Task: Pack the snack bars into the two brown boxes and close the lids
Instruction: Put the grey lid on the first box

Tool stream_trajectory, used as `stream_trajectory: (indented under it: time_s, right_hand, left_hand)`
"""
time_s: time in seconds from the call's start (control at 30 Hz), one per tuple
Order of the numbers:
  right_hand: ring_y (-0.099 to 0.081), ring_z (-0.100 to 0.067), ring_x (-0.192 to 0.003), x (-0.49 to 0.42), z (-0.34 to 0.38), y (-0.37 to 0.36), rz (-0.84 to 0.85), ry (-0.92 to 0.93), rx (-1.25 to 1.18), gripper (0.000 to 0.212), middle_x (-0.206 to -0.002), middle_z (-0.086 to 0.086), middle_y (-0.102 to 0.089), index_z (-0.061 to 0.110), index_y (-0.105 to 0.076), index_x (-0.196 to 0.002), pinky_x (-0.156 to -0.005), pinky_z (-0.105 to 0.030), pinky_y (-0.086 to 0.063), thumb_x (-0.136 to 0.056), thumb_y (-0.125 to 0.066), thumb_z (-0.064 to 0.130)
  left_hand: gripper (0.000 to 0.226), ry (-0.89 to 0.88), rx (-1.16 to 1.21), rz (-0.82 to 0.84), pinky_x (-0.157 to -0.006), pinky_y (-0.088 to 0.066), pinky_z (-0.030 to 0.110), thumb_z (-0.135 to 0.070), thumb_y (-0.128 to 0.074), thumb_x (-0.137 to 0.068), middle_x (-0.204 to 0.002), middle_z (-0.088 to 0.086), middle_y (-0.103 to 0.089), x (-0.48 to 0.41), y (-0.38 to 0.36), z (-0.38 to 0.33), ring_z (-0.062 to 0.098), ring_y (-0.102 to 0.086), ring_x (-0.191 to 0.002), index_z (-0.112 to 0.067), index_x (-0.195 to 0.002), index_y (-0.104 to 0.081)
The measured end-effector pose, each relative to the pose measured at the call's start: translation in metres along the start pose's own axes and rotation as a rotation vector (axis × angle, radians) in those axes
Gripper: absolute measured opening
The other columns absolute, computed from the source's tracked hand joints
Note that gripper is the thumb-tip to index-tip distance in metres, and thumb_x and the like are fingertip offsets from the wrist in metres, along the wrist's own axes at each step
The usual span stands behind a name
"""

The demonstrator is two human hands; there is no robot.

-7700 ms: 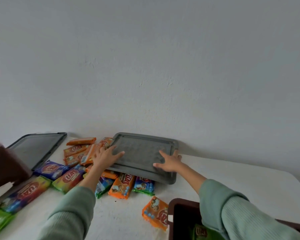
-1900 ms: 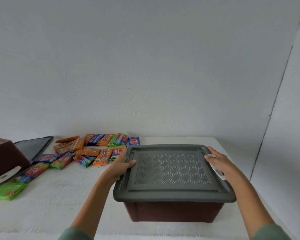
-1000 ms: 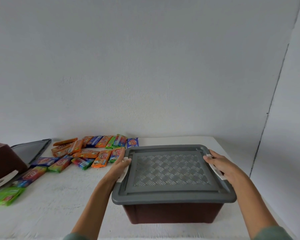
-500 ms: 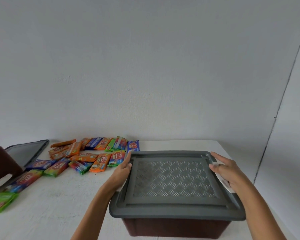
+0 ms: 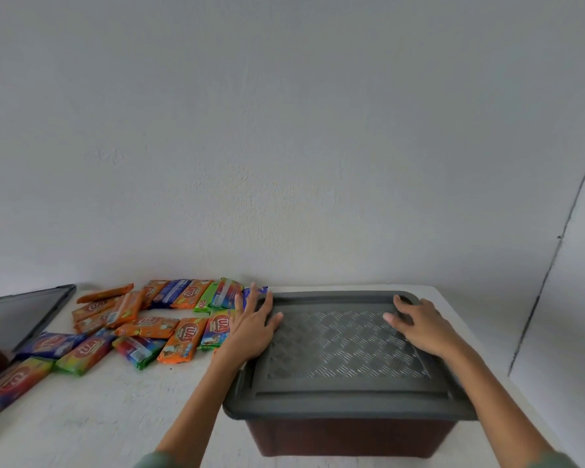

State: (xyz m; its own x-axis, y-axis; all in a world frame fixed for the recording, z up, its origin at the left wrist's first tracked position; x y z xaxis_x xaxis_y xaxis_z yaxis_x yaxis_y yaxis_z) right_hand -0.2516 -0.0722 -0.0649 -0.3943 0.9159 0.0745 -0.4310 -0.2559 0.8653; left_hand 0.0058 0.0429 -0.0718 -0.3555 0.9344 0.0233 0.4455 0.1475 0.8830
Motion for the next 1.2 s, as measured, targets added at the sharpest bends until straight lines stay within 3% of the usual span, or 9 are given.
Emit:
stream_trajectory:
  time_s: [0.13,0.3,0.53,0.63,0.73,0.83,0.97,1.07,1.2]
  right_hand:
    - [-0.006,-0.044,-0.142,-0.038,0.01,-0.003,0.016,-0.035,0.197,0.059,-0.157,-0.01,0.016,0.023,-0.008,-0.15,-0.113,-0.05,-0.019,-0.099,-0.022,0.048]
    - [0.017,-0.038,-0.142,-0.081,0.017,0.001,-0.012,-0.006,0.372,0.056,-0.157,-0.004,0.017,0.019,0.001,-0.151,-0.114,-0.056,-0.005,-0.101,-0.011,0.042]
    - [0.03,-0.028,-0.139,-0.15,0.02,0.004,-0.056,0.052,0.459,0.06,-0.153,-0.005,0.027,0.024,0.013,-0.148,-0.115,-0.051,0.007,-0.098,-0.007,0.051]
    - [0.035,-0.027,-0.136,-0.172,0.023,0.007,-0.1,0.069,0.495,0.062,-0.146,-0.004,0.038,0.025,0.019,-0.145,-0.113,-0.05,0.012,-0.097,-0.007,0.053]
    - [0.041,-0.025,-0.13,-0.189,0.024,0.009,-0.144,0.082,0.522,0.065,-0.137,-0.003,0.044,0.023,0.026,-0.142,-0.112,-0.05,0.016,-0.096,-0.009,0.054]
    - [0.043,-0.024,-0.125,-0.203,0.025,0.009,-0.17,0.088,0.532,0.066,-0.137,-0.004,0.046,0.022,0.031,-0.138,-0.108,-0.047,0.021,-0.096,-0.01,0.054]
    - [0.042,-0.023,-0.126,-0.219,0.028,0.011,-0.183,0.1,0.526,0.066,-0.138,-0.004,0.046,0.023,0.037,-0.131,-0.11,-0.048,0.02,-0.097,-0.011,0.053]
    - [0.041,-0.023,-0.13,-0.23,0.028,0.011,-0.204,0.11,0.513,0.067,-0.143,-0.006,0.043,0.022,0.036,-0.133,-0.105,-0.045,0.026,-0.097,-0.011,0.053]
    - [0.035,-0.024,-0.137,-0.238,0.025,0.011,-0.147,0.102,0.497,0.063,-0.137,-0.003,0.046,0.023,0.034,-0.131,-0.113,-0.049,0.014,-0.097,-0.01,0.053]
  left_hand:
    - [0.053,-0.015,-0.158,-0.006,-0.114,0.002,0.052,-0.035,-0.017,-0.101,-0.156,0.002,0.017,-0.044,0.003,-0.001,0.034,0.022,-0.14,-0.023,-0.148,0.004]
    - [0.052,-0.007,-0.275,-0.05,-0.114,0.006,0.052,-0.037,-0.014,-0.101,-0.155,0.005,0.018,-0.097,0.005,-0.002,0.03,0.024,-0.14,-0.026,-0.148,0.004]
    - [0.052,-0.009,-0.428,-0.146,-0.109,0.018,0.054,-0.04,-0.011,-0.1,-0.15,0.007,0.033,-0.157,0.01,0.0,0.026,0.032,-0.137,-0.028,-0.147,0.008]
    - [0.055,-0.016,-0.468,-0.218,-0.101,0.028,0.054,-0.043,-0.011,-0.099,-0.144,0.007,0.041,-0.176,0.009,0.0,0.026,0.036,-0.134,-0.027,-0.145,0.014]
    - [0.064,-0.025,-0.495,-0.275,-0.085,0.042,0.045,-0.056,0.008,-0.086,-0.141,0.006,0.044,-0.194,0.011,0.002,0.023,0.047,-0.124,-0.027,-0.14,0.024]
    - [0.056,-0.022,-0.494,-0.278,-0.083,0.042,0.044,-0.053,0.0,-0.092,-0.146,0.008,0.039,-0.208,0.013,0.002,0.024,0.04,-0.132,-0.026,-0.13,0.031]
    - [0.078,-0.048,-0.491,-0.291,-0.079,0.044,0.044,-0.054,0.026,-0.057,-0.138,0.006,0.044,-0.224,0.013,0.002,0.024,0.036,-0.133,-0.026,-0.129,0.031]
    - [0.067,-0.03,-0.514,-0.308,-0.08,0.042,0.044,-0.056,0.016,-0.077,-0.138,0.005,0.044,-0.235,0.013,0.003,0.021,0.039,-0.129,-0.026,-0.135,0.029]
    - [0.059,-0.018,-0.497,-0.326,-0.088,0.038,0.046,-0.042,-0.017,-0.099,-0.138,0.003,0.044,-0.24,0.012,0.002,0.025,0.031,-0.138,-0.028,-0.144,0.018]
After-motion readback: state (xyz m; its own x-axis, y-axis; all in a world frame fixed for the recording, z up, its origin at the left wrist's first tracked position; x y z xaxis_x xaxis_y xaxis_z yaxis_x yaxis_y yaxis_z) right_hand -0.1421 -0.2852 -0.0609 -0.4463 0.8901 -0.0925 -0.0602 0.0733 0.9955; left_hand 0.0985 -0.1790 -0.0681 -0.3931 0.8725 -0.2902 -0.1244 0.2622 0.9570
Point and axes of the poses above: each hand's wrist, its own x-axis away from the middle knuckle, its own y-axis out of the back of the hand, z = x × y, the point moved 2 cm from there along -x, towards the middle knuckle
